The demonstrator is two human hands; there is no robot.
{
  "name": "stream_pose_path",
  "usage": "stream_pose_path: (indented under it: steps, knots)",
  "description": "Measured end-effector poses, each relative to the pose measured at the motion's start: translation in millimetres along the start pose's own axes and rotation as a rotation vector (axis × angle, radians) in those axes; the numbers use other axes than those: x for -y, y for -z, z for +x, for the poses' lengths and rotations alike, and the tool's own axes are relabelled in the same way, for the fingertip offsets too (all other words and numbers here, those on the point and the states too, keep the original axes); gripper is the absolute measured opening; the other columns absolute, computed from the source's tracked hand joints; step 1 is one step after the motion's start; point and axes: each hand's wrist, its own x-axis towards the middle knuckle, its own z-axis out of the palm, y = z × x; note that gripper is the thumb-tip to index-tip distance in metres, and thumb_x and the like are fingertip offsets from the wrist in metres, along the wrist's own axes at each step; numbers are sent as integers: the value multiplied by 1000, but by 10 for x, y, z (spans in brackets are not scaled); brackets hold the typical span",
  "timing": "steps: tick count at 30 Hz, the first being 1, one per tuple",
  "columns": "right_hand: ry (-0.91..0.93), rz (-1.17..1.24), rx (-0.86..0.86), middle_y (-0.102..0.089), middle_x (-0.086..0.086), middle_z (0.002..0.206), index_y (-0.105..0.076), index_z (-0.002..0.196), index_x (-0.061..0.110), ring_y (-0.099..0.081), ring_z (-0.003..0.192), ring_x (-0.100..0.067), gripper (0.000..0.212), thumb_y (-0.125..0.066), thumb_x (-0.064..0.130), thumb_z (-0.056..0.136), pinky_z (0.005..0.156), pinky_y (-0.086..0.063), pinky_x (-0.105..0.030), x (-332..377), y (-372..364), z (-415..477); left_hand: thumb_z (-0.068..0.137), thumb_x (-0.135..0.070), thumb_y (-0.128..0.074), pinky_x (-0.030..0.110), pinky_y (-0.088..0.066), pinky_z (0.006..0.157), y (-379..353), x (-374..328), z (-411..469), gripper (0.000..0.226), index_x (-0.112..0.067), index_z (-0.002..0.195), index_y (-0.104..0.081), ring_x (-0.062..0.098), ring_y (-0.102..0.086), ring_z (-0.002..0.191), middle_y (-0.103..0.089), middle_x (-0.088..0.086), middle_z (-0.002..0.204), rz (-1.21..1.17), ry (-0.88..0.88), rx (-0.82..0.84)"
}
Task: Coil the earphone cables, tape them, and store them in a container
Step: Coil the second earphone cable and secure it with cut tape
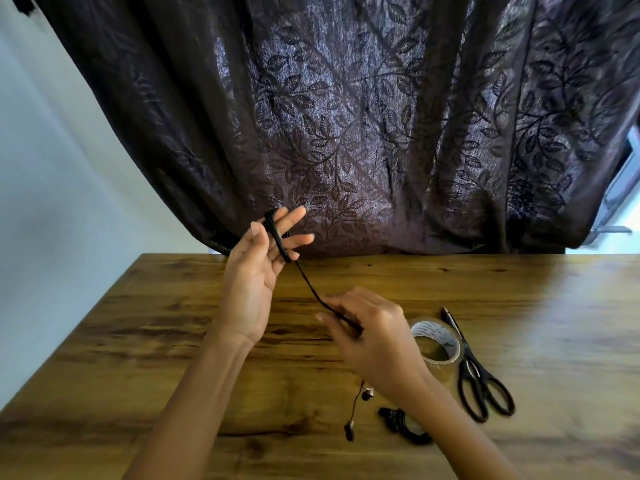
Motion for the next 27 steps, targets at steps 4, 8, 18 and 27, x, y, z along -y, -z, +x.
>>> stream_pose_path:
  steps: [4,8,18,27]
  knots:
    - [165,-106,-51,-66,5,84,-71,96,12,-57,71,-1,18,-59,21,87,58,-51,-19,-2,94,-2,95,-35,-34,19,-47,75,42,44,4,43,-8,126,-44,12,-65,90,-60,0,124,156,-29,-11]
    - [355,-141,-37,-69,2,87,-72,94,10,-62,74,-16,16,-62,3,83,54,-52,-31,60,213,122,95,-28,-28,16,-47,75,19,126,-11,38,-12,125,-44,10,-65,90,-58,-1,125,305,-42,17]
    - [476,-236,-133,-70,7,81,-72,91,13,-58,70,-17,12,-67,8,81,51,-50,-33,114,522,586,90,-30,-28,11,-46,70,-180,94,-151,29,-18,105,-50,-1,-59,67,-68,-14,75,413,-15,265]
    - [188,131,-145,-66,10,79,-73,84,12,-64,76,-9,7,-70,15,79,69,-54,-33,-36,499,716,94,-34,-33,13,-36,48,-247,0,-196,40,-7,93,-62,11,-40,49,-61,1,58,175,133,292]
